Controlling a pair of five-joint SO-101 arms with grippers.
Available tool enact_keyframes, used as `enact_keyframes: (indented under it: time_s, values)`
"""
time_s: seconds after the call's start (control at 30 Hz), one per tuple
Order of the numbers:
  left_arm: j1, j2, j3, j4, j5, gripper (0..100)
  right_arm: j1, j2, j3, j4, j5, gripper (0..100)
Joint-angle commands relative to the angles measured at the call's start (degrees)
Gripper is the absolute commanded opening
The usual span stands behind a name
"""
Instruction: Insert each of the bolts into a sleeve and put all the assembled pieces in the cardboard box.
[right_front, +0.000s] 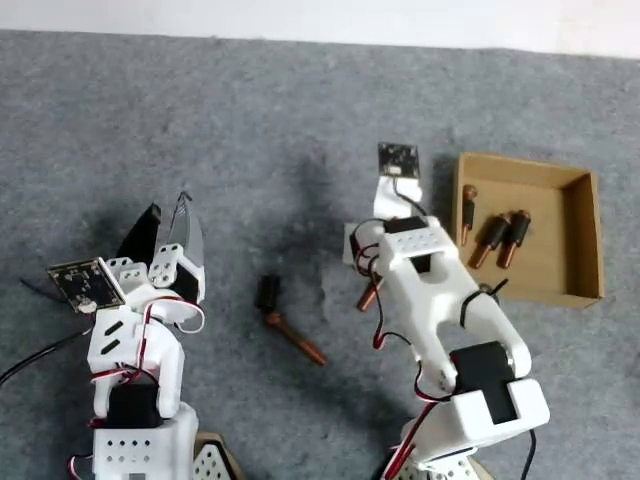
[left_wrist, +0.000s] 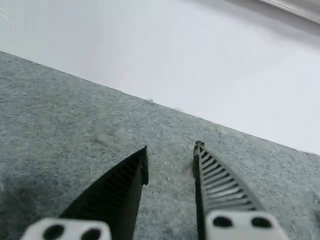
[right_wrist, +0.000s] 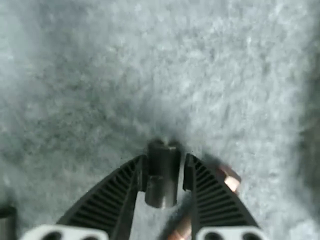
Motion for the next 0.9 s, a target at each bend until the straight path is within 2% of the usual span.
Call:
enact_keyframes:
  time_s: [0.0,0.33,0.6,0.67,0.73,0.87]
  values:
    - [0.9,-0.9,0.6,-1.2,0.4,15,-0.6,0.0,-2.8,0.9,0.2,9.8]
    - [0.9,-0.9,0.6,-1.2,0.4,15,-2.7,8.0,-3.3,1.2,0.2,9.8]
    - [0.9,-0.9,0.6,-1.2,0.4,15,-2.7,8.0,-2.9,1.2,0.2,9.4]
    - [0.9,-0.9,0.6,-1.2,0.4,15,-2.9,8.0,-2.9,1.2,0.2,6.8]
    - [0.9,-0.9,0.6,-1.2,0.4,15,-2.9,8.0,-2.9,1.2,0.2,0.0]
    - [0.9,-0.9,0.6,-1.2,0.4,15,-2.8,8.0,-2.9,1.2,0.2,0.3]
